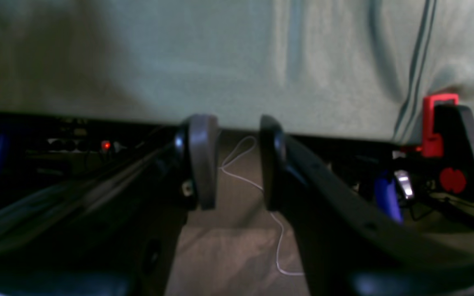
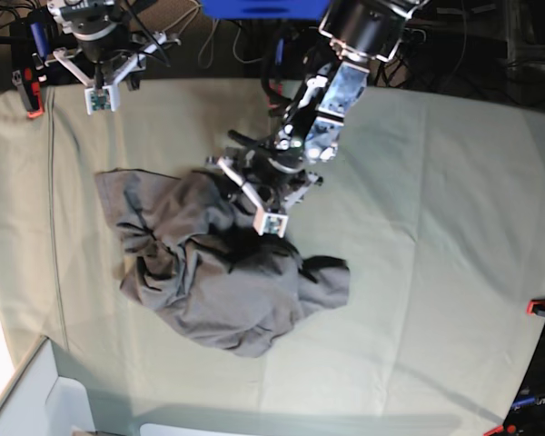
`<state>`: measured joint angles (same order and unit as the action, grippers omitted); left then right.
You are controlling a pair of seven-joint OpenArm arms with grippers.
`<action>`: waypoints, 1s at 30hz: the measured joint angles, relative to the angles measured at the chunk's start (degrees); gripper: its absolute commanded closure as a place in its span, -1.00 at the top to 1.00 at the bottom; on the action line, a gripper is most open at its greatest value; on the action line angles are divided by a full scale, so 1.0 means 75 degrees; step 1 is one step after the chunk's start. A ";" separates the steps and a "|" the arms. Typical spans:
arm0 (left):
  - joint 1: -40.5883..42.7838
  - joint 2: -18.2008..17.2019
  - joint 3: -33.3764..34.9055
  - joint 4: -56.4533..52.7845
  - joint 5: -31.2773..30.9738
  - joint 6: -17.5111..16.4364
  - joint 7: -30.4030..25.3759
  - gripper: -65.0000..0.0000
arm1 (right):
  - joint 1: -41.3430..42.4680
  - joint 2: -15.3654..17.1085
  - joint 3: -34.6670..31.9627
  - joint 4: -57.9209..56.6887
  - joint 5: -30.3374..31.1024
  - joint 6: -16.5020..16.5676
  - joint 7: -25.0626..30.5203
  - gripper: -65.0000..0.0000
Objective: Layout the t-shirt on the table in an organized manner, then fold the t-shirt properly
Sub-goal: 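Grasp the crumpled grey t-shirt with the left gripper and drag it aside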
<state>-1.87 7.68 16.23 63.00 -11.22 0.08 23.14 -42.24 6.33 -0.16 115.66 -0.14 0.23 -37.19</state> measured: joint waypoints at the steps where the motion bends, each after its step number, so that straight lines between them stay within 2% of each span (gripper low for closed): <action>1: -0.0064 0.0026 0.0000 -0.0131 0.0000 -0.0020 -0.0108 0.04 | 0.0093 0.0000 0.0000 -0.0006 0.0000 0.0000 -0.0221 -0.44; 4: -0.0131 0.0085 -0.0006 -0.0254 0.0003 -0.0026 -0.0169 -0.03 | 0.0437 0.0000 -0.0029 -0.0006 0.0003 0.0000 -0.0851 -0.44; 5: -0.0137 0.0079 -0.0006 -0.0254 0.0009 -0.0032 -0.0169 -0.16 | 0.0562 -0.0003 -0.0029 -0.0006 0.0003 0.0000 -0.0959 -0.44; 6: -0.0125 0.0064 -0.0032 -0.0245 0.0017 -0.0035 -0.0149 -0.39 | 0.0638 -0.0003 -0.0029 -0.0006 0.0003 0.0000 -0.0959 -0.44; 8: -0.0085 -0.0015 -0.0058 -0.0160 -0.0061 -0.0017 -0.0052 -1.00 | 0.0740 0.0032 -0.0029 -0.0006 0.0000 0.0000 -0.1151 -0.44; 11: 0.0143 -0.0254 -0.0280 0.0192 -0.0227 -0.0058 0.0079 -0.90 | 0.0740 0.0082 -0.0035 -0.0009 -0.0003 0.0000 -0.1169 -0.44; 13: 0.0417 -0.0440 -0.0618 0.0629 -0.0533 -0.0044 0.0195 -1.00 | 0.0845 0.0082 -0.0044 -0.0009 0.0003 0.0000 -0.1186 -0.44; 15: 0.0609 -0.0714 -0.0953 0.1099 -0.0825 0.0012 0.0286 -0.98 | 0.0933 0.0093 -0.0044 -0.0012 -0.0003 0.0000 -0.1122 -0.44; 19: 0.0938 -0.1483 -0.1454 0.2270 -0.1489 0.0134 0.0236 -0.99 | 0.1061 0.0087 -0.0044 -0.0015 0.0000 0.0000 -0.1163 -0.44; 22: 0.1346 -0.2124 -0.1833 0.3136 -0.2046 0.0000 0.0265 -0.99 | 0.1201 0.0090 -0.0058 -0.0015 0.0003 0.0003 -0.1163 -0.44; 27: 0.1792 -0.2967 -0.3226 0.3803 -0.2614 -0.0012 0.0294 -0.99 | 0.1381 0.0096 -0.0058 -0.0017 0.0000 0.0003 -0.1227 -0.44; 30: 0.1740 -0.3249 -0.4130 0.3660 -0.2661 -0.0038 0.0265 -0.99 | 0.1550 0.0082 -0.0058 -0.0020 -0.0003 0.0003 -0.1151 -0.44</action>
<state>11.18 -16.69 -14.74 90.45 -31.18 -0.21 25.12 -30.61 6.94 -0.60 115.50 -0.16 0.25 -45.82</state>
